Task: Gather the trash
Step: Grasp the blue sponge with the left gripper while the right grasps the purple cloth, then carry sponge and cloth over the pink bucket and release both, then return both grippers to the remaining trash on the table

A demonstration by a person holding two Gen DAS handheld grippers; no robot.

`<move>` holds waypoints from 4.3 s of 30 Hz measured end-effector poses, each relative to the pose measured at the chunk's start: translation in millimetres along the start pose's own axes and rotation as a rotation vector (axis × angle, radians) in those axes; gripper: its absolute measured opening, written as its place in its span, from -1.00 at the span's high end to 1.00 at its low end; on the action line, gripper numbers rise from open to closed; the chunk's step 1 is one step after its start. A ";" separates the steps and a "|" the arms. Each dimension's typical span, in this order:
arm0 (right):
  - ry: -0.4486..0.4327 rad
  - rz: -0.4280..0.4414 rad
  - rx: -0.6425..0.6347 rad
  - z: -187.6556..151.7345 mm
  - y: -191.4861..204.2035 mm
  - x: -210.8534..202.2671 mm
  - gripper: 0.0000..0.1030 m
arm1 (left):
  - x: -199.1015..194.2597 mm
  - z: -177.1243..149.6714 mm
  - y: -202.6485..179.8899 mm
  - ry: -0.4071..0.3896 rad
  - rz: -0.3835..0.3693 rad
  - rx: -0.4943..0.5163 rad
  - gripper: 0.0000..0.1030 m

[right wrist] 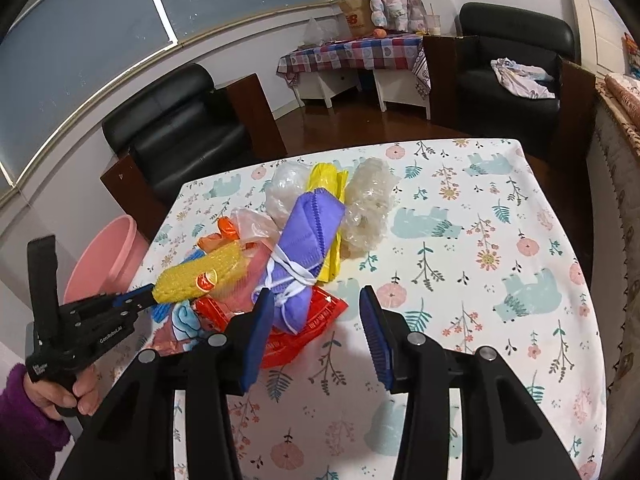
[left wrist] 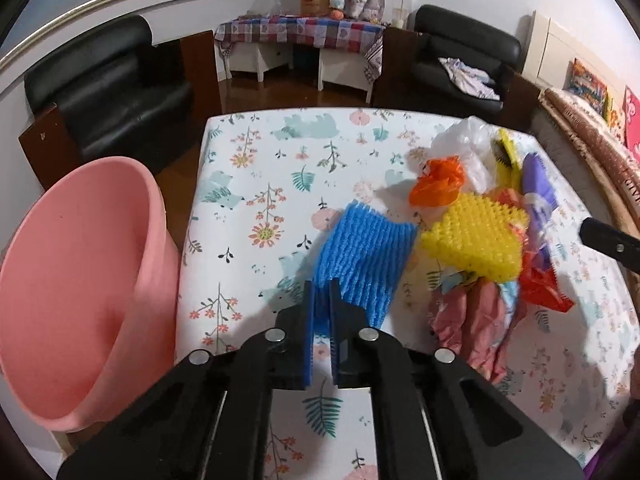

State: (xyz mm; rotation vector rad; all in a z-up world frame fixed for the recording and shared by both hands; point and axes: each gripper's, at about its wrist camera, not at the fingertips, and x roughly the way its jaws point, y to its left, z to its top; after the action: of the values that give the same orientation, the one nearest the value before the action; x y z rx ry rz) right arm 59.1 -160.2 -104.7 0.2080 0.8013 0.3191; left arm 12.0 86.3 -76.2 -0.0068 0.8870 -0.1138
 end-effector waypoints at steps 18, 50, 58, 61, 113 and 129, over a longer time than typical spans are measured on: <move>0.040 0.029 0.082 25.0 -7.8 37.2 0.15 | -71.9 6.6 13.7 -0.164 0.020 -0.074 0.90; -0.145 0.167 -0.115 52.9 82.7 -26.6 0.79 | -130.6 7.4 47.4 -0.311 0.113 -0.183 0.90; -0.113 0.259 -0.213 60.2 146.4 -9.9 0.79 | -143.9 0.9 77.2 -0.324 0.181 -0.259 0.90; -0.101 0.289 -0.252 61.3 172.7 -1.5 0.79 | -147.5 -3.7 89.8 -0.327 0.209 -0.289 0.90; 0.091 0.384 -0.400 30.0 286.8 90.7 0.24 | -124.0 -32.2 156.9 -0.225 0.294 -0.431 0.41; -0.020 0.213 -0.274 39.8 161.2 11.4 0.24 | -129.8 -8.0 79.2 -0.264 0.149 -0.265 0.41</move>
State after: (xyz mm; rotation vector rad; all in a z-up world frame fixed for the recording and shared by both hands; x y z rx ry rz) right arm 63.3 -8.4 -36.7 0.0382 0.7079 0.6221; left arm -67.8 178.6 14.9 -0.1980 0.6311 0.1420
